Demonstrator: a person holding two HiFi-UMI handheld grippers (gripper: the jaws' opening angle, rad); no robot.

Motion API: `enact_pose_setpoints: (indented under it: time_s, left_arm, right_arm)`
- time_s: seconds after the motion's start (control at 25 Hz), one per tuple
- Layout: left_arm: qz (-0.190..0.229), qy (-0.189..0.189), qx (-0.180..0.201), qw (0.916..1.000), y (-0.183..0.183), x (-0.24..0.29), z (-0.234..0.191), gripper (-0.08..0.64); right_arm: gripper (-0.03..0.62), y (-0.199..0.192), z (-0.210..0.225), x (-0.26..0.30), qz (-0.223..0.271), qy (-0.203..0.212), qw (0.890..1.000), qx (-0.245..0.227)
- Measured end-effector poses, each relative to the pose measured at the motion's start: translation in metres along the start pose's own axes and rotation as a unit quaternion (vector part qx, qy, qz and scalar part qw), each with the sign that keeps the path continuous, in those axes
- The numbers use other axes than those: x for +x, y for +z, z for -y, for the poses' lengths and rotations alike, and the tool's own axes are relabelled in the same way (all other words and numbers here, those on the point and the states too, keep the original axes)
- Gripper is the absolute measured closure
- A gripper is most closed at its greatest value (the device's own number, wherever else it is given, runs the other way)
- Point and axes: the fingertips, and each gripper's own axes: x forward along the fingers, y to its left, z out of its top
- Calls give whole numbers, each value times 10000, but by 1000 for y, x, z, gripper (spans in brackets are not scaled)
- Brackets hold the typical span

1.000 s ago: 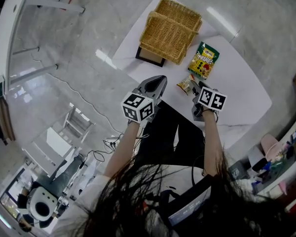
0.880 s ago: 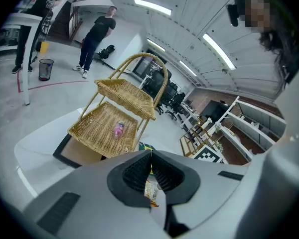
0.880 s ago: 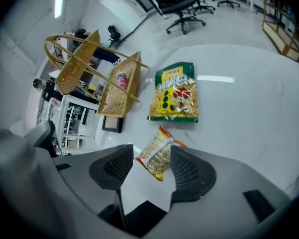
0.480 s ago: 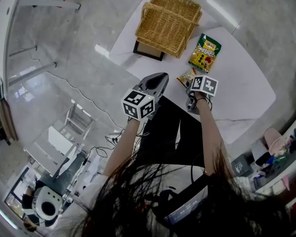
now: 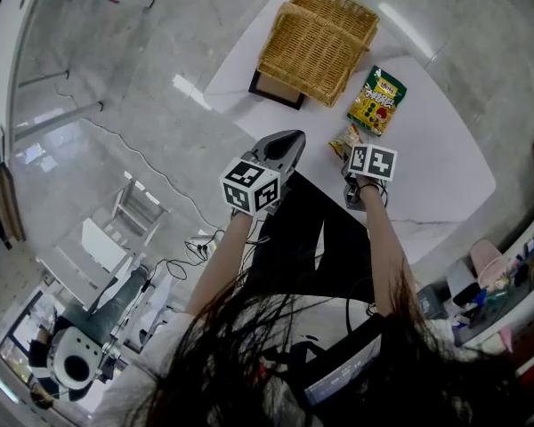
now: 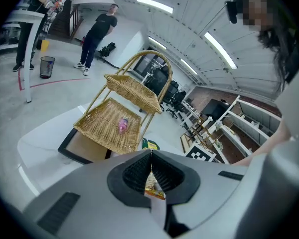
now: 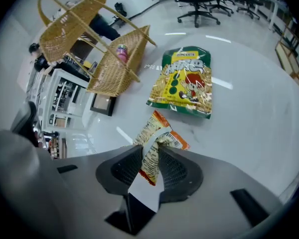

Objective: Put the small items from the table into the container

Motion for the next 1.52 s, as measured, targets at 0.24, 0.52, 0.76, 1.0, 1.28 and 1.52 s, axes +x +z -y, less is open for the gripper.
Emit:
enact_pose_setpoints:
  time_s: [0.24,0.52,0.76,1.0,1.28,1.52]
  left_arm:
    - [79,18,34,10000,10,-9,-3,554]
    - [288,1,235,9993,38,-23,8,554]
    - [515,-13,436,9977,65,-35,16,554]
    - [565,75,368,9977,65,-41,10,554]
    - [527,192,315,9979,56,-53,2,554]
    - [562,287,243,9977,56,-57,-5,554]
  right_arm:
    - [483,17,-23,-45,453,59,9941,-979]
    - [483,38,-59,-111,928,629,9857,-1261]
    - [483,71,-119,-174,1472,954,9665,-1872]
    - [483,105,-180,-202,1868,1153,9388,-2653]
    - [483,144,-213,-192,2107,895,9179,-3241]
    - [483,170,-219,-171,2144,587,9144,-3383]
